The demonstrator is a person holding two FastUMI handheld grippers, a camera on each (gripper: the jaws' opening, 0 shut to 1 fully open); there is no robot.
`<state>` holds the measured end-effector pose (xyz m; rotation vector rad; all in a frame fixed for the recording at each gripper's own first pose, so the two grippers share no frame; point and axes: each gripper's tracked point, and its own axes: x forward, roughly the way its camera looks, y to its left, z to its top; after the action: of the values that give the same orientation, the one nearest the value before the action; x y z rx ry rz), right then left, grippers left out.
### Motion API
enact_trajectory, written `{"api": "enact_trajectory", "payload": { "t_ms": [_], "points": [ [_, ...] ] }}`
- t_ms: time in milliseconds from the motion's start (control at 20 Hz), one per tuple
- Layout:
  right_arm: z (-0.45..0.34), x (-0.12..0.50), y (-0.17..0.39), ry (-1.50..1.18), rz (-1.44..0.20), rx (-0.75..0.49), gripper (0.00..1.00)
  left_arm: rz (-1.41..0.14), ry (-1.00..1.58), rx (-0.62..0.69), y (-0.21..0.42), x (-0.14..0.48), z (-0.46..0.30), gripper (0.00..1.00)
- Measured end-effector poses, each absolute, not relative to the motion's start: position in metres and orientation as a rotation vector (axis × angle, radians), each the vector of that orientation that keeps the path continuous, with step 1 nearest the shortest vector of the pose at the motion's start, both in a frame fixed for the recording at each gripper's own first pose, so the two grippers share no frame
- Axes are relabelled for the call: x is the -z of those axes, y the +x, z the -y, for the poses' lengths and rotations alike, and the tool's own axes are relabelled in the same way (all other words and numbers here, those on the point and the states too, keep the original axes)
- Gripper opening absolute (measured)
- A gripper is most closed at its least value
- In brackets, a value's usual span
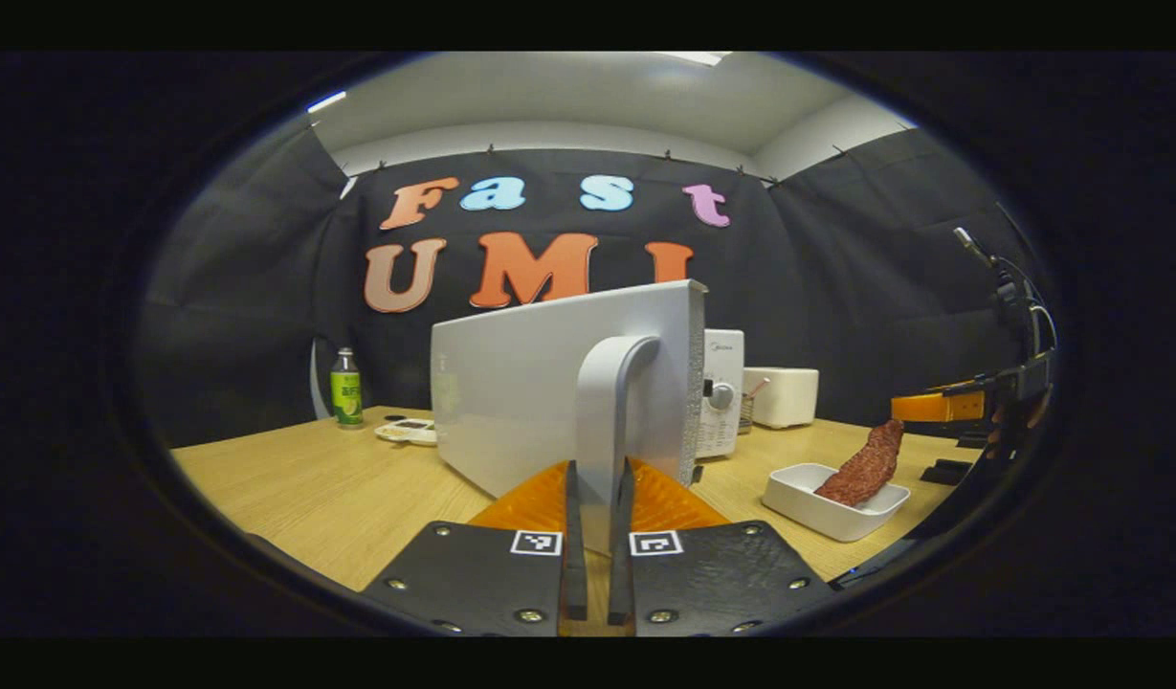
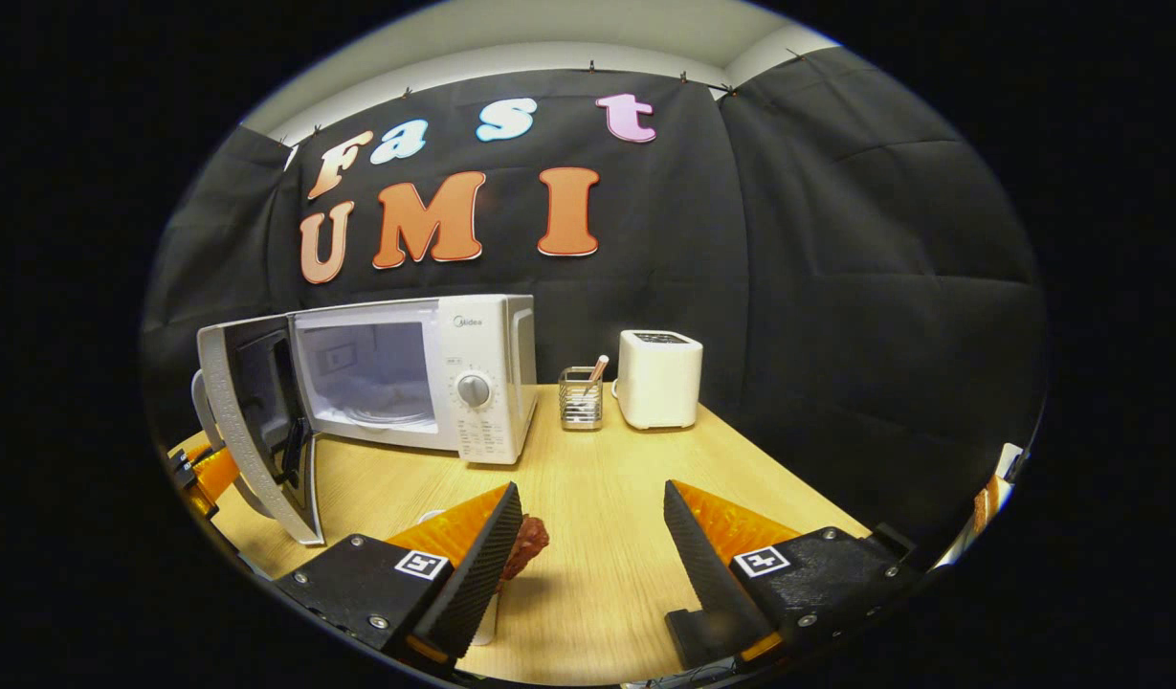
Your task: Open the microwave oven with the left hand, put the food in, and close the microwave oven.
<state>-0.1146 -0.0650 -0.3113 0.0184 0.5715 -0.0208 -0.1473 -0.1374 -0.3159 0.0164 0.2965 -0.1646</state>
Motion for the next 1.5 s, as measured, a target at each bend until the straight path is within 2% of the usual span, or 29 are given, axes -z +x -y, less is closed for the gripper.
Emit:
{"api": "enact_trajectory", "payload": {
  "t_ms": [150,200,250,300,400,450,500,550,800,1000,1450,1500],
  "points": [
    [0.059,0.322,-0.119,0.045,-0.608,0.021,0.93,-0.296,0.011,0.134,-0.157,0.311,0.113,0.10],
    [0.057,0.325,-0.120,0.059,-0.619,0.028,0.93,-0.292,0.017,0.126,-0.160,0.309,0.105,0.05],
    [0.053,0.326,-0.122,0.072,-0.627,0.031,0.93,-0.287,0.023,0.117,-0.162,0.306,0.096,0.10],
    [0.049,0.328,-0.122,0.082,-0.633,0.030,0.96,-0.288,0.029,0.109,-0.165,0.304,0.086,0.10],
    [0.042,0.331,-0.122,0.081,-0.638,0.026,0.93,-0.288,0.028,0.094,-0.168,0.302,0.069,0.10],
    [0.040,0.334,-0.122,0.075,-0.647,0.025,0.93,-0.288,0.031,0.085,-0.169,0.301,0.060,0.04],
    [0.039,0.339,-0.121,0.069,-0.657,0.029,0.93,-0.289,0.037,0.075,-0.171,0.299,0.051,0.04],
    [0.038,0.341,-0.120,0.064,-0.665,0.035,0.93,-0.290,0.045,0.070,-0.173,0.299,0.043,0.10],
    [0.029,0.354,-0.118,0.043,-0.688,0.045,0.93,-0.291,0.063,0.070,-0.172,0.292,0.004,0.09],
    [0.031,0.367,-0.119,0.037,-0.728,0.070,0.93,-0.296,0.068,0.110,-0.171,0.291,-0.015,0.08],
    [0.018,0.367,-0.110,0.072,-0.738,0.071,0.83,-0.291,0.069,0.200,-0.170,0.288,-0.055,0.08],
    [0.017,0.367,-0.110,0.074,-0.740,0.071,0.82,-0.293,0.070,0.208,-0.170,0.288,-0.059,0.02]
  ]
}}
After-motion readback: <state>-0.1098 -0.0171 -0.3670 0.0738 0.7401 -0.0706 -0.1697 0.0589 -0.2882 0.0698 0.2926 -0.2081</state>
